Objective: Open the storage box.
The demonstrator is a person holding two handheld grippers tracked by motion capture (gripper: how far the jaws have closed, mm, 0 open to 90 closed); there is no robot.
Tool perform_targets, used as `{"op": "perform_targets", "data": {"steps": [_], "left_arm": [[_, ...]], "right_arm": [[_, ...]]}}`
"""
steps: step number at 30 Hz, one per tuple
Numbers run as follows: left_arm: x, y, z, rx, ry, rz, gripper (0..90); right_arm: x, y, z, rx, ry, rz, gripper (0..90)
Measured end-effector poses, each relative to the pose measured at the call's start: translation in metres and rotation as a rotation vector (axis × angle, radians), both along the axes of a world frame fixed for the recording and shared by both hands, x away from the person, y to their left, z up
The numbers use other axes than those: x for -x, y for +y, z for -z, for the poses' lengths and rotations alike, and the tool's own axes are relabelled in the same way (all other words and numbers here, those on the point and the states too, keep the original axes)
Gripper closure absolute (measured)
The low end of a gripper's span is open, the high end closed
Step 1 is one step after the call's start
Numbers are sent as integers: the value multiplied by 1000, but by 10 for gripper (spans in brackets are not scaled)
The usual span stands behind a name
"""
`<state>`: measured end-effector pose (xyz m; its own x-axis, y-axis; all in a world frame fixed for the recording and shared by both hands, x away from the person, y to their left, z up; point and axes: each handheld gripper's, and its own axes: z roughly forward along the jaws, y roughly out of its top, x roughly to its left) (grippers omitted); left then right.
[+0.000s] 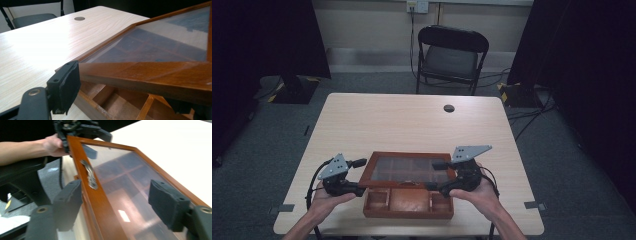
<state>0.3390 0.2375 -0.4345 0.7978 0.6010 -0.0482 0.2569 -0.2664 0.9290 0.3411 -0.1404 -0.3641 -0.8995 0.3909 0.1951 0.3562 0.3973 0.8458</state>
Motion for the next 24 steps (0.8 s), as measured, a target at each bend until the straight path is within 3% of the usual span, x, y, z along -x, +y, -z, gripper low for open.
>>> {"op": "perform_targets", "data": {"steps": [7, 15, 24], "left_arm": [[-4, 1, -8, 20, 1, -1, 264], [-11, 0, -16, 36, 17, 3, 284], [-16, -1, -21, 33, 14, -8, 294]], "right_arm": [[0, -15, 0, -10, -15, 27, 230], [-3, -20, 10, 39, -37, 68, 220], [-15, -26, 15, 24, -44, 106, 239]]}}
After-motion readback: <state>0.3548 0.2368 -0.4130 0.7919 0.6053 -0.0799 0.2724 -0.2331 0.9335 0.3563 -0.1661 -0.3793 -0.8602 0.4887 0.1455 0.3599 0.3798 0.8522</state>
